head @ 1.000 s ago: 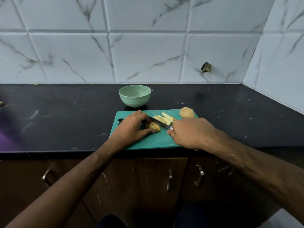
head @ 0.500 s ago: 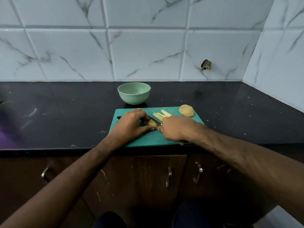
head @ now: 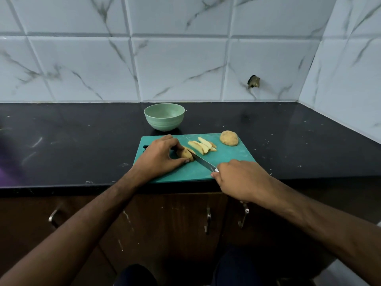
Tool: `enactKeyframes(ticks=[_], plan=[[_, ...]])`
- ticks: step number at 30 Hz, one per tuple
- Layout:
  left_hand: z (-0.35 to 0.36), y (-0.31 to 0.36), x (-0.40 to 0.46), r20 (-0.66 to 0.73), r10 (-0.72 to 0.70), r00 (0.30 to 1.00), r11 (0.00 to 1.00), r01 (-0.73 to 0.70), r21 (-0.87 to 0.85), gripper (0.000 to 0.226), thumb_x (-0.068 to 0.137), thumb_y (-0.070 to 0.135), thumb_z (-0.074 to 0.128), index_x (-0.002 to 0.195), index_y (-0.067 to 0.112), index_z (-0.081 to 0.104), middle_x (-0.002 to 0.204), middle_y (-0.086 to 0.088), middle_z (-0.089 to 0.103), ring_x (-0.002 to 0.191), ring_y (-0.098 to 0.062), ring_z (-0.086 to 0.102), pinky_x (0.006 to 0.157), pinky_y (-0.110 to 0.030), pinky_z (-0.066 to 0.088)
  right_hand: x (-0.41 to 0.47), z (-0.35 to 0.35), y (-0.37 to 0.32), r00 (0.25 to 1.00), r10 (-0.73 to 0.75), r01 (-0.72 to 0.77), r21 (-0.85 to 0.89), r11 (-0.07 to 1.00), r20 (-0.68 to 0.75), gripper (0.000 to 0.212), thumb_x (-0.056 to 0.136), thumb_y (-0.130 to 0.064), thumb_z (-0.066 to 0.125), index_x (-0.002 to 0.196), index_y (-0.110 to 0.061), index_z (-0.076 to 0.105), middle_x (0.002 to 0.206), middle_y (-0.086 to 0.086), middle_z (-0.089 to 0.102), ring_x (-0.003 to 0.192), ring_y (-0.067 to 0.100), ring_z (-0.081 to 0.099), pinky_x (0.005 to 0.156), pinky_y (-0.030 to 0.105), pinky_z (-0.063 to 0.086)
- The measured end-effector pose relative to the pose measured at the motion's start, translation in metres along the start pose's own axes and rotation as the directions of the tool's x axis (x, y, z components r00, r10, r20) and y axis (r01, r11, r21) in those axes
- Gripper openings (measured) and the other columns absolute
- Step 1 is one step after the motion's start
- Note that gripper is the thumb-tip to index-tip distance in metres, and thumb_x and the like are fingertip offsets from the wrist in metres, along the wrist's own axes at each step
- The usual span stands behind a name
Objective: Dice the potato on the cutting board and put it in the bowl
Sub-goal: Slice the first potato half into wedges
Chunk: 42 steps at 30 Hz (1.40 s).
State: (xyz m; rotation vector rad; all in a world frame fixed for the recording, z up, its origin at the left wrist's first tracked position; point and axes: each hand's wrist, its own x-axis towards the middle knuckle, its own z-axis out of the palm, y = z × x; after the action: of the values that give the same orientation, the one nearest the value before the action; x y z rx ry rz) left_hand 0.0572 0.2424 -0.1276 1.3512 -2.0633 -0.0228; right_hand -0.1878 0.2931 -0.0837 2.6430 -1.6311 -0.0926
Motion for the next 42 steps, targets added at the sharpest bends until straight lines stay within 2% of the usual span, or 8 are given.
enactKeyframes(ticks=[4, 9, 15, 22, 28, 33, 38, 42], plan=[[0.001, 0.000, 0.000, -0.002, 0.011, 1.000, 1.000, -0.011, 0.005, 0.026, 0.079, 0.042, 0.081, 0.093, 0.024, 0.067, 0.093, 0.013, 0.060, 0.090, -0.004, 0.060, 0.080, -0.022, 0.051, 0.012, -0.009, 0.011, 0.998, 0.055, -0.054, -0.034, 0.998, 0.021, 0.041, 0.109, -0.048, 0.028, 0.104, -0.021, 0.058, 0.087, -0.003, 0.056, 0.079, 0.014, 0.057, 0.069, 0.036, 0.042], [0.001, -0.002, 0.000, -0.001, 0.021, 1.000, 1.000, -0.021, 0.004, 0.025, 0.080, 0.038, 0.083, 0.088, 0.029, 0.061, 0.089, 0.017, 0.057, 0.087, -0.003, 0.060, 0.076, -0.014, 0.047, 0.016, -0.023, 0.016, 0.994, 0.100, -0.105, 0.117, 0.988, 0.043, 0.043, 0.107, -0.052, 0.028, 0.098, -0.023, 0.057, 0.077, 0.000, 0.067, 0.043, 0.009, 0.061, 0.059, 0.032, 0.045], [0.002, -0.002, 0.000, -0.002, 0.018, 1.000, 1.000, -0.018, 0.006, 0.025, 0.081, 0.040, 0.083, 0.092, 0.024, 0.067, 0.095, 0.014, 0.059, 0.089, -0.003, 0.058, 0.075, -0.012, 0.043, 0.017, -0.028, 0.000, 0.999, 0.042, -0.042, -0.010, 0.999, -0.026, 0.045, 0.106, -0.053, 0.029, 0.102, -0.022, 0.061, 0.077, -0.004, 0.061, 0.054, 0.012, 0.065, 0.061, 0.034, 0.056], [0.000, -0.003, 0.000, -0.001, 0.019, 1.000, 1.000, -0.019, 0.008, 0.032, 0.081, 0.044, 0.081, 0.100, 0.020, 0.071, 0.100, 0.011, 0.060, 0.090, -0.004, 0.059, 0.077, -0.022, 0.051, 0.018, -0.029, -0.010, 1.000, 0.012, -0.013, -0.093, 0.996, -0.010, 0.042, 0.107, -0.052, 0.031, 0.102, -0.020, 0.058, 0.079, -0.005, 0.052, 0.071, 0.008, 0.051, 0.068, 0.034, 0.046], [-0.001, -0.002, 0.001, 0.003, 0.017, 1.000, 1.000, -0.017, 0.017, 0.032, 0.081, 0.045, 0.081, 0.098, 0.019, 0.071, 0.099, 0.011, 0.063, 0.091, -0.003, 0.059, 0.076, -0.017, 0.048, 0.017, -0.035, -0.016, 1.000, -0.003, 0.003, -0.122, 0.993, 0.001, 0.038, 0.108, -0.049, 0.031, 0.095, -0.021, 0.054, 0.076, -0.005, 0.049, 0.067, 0.007, 0.046, 0.067, 0.034, 0.042], [-0.001, -0.001, 0.000, -0.002, 0.007, 1.000, 1.000, -0.007, 0.008, 0.031, 0.081, 0.042, 0.082, 0.098, 0.018, 0.073, 0.099, 0.012, 0.065, 0.091, 0.000, 0.058, 0.075, -0.007, 0.041, 0.020, -0.045, -0.018, 0.998, -0.001, 0.005, -0.076, 0.997, 0.057, 0.042, 0.108, -0.047, 0.031, 0.092, -0.017, 0.055, 0.076, -0.002, 0.058, 0.057, 0.011, 0.060, 0.063, 0.034, 0.055], [-0.001, -0.001, -0.001, -0.013, 0.031, 0.999, 1.000, -0.031, -0.005, 0.028, 0.080, 0.040, 0.082, 0.096, 0.018, 0.074, 0.096, 0.017, 0.062, 0.084, 0.006, 0.056, 0.074, -0.005, 0.040, 0.030, -0.047, -0.026, 0.998, -0.019, 0.025, -0.094, 0.995, 0.065, 0.028, 0.107, -0.033, 0.039, 0.089, -0.016, 0.051, 0.074, 0.000, 0.053, 0.057, 0.011, 0.053, 0.065, 0.034, 0.052], [-0.001, -0.002, -0.001, -0.029, 0.051, 0.998, 0.999, -0.051, -0.015, 0.028, 0.080, 0.038, 0.083, 0.098, 0.017, 0.076, 0.098, 0.012, 0.068, 0.086, -0.001, 0.062, 0.076, -0.021, 0.052, 0.054, -0.035, -0.028, 0.994, -0.006, 0.011, -0.051, 0.999, 0.108, 0.027, 0.105, -0.029, 0.042, 0.085, -0.014, 0.053, 0.079, 0.003, 0.064, 0.049, 0.015, 0.066, 0.049, 0.029, 0.047]])
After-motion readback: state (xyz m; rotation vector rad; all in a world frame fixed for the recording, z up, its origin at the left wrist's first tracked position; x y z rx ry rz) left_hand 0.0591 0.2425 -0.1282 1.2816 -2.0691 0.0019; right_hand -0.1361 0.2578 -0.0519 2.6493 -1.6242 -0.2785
